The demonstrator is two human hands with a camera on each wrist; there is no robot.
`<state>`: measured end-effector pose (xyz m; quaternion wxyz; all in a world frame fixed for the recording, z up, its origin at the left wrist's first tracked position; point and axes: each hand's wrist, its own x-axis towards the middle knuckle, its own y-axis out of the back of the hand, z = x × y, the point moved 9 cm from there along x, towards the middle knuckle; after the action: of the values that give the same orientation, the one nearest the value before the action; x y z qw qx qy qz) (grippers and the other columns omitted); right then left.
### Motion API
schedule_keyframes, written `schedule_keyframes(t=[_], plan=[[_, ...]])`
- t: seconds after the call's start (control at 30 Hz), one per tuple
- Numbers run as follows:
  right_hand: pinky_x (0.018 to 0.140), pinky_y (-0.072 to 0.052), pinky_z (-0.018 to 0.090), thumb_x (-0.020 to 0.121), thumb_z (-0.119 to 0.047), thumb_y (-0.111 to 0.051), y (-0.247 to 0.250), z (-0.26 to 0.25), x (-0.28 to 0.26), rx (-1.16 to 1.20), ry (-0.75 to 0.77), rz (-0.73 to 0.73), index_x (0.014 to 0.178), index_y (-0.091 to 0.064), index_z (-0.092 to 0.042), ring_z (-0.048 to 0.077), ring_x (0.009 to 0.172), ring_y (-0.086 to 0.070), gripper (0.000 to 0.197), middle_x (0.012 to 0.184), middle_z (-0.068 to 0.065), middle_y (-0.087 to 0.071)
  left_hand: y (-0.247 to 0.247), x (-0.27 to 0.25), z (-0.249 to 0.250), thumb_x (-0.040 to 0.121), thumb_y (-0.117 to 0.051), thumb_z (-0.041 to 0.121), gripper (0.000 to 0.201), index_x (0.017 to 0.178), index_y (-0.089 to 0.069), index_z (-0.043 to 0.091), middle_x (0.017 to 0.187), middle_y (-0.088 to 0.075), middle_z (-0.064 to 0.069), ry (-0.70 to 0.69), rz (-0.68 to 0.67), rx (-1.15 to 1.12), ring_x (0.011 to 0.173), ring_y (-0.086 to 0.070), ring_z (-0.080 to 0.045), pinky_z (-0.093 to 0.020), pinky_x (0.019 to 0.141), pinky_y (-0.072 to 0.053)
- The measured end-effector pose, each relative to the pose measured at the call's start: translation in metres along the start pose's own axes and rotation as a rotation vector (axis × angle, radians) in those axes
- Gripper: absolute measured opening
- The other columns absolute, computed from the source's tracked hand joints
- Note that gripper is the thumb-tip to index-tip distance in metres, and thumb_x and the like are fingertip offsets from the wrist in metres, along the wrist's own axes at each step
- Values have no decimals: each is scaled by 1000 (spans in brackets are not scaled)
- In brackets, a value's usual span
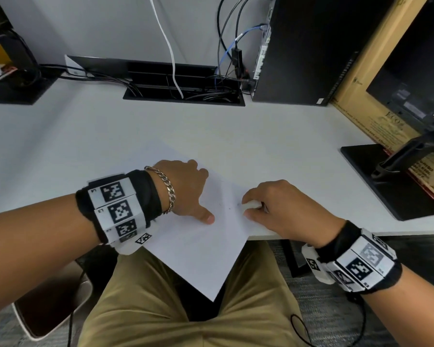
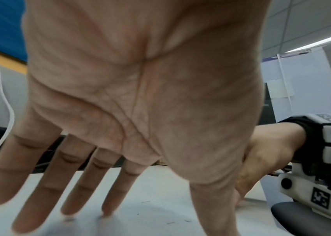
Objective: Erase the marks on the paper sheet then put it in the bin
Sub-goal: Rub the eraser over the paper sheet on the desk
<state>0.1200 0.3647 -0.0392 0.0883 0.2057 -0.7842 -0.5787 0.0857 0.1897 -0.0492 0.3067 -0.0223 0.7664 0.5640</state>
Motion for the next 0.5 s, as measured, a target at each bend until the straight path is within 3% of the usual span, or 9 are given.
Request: schedule_keyframes(t=[0.1,0.17,0.23,0.5], plan=[[81,-52,29,97,-43,-62,1,-1,4,-14,12,-35,119,-71,-35,6,86,-56,25,91,-18,-59,-4,7,2,70,-53,98,132,167,-5,23,169,-17,-9,9,-23,-98,143,-44,-33,-45,106,-48],[81,-53,31,96,-43,-62,3,-3,11,-27,9,-39,118,-72,-34,9,89,-59,26,95,-15,-62,-11,11,3,65,-51,102,140,167,7,25,175,1,-10,27,-39,-139,152,-33,-37,-49,117,-41],[83,-53,31,96,-43,-63,7,-7,22,-40,10,-34,120,-71,-32,13,94,-60,28,101,-9,-65,-15,14,4,60,-49,105,146,167,11,26,175,6,-12,48,-32,-139,153,-30,-40,-50,118,-40],[77,-43,27,98,-37,-60,8,-16,66,-116,19,-10,123,-69,-18,22,106,-62,33,111,4,-69,-14,16,4,57,-44,108,146,167,11,30,174,-2,-13,54,16,-105,143,-46,-37,-45,108,-48]])
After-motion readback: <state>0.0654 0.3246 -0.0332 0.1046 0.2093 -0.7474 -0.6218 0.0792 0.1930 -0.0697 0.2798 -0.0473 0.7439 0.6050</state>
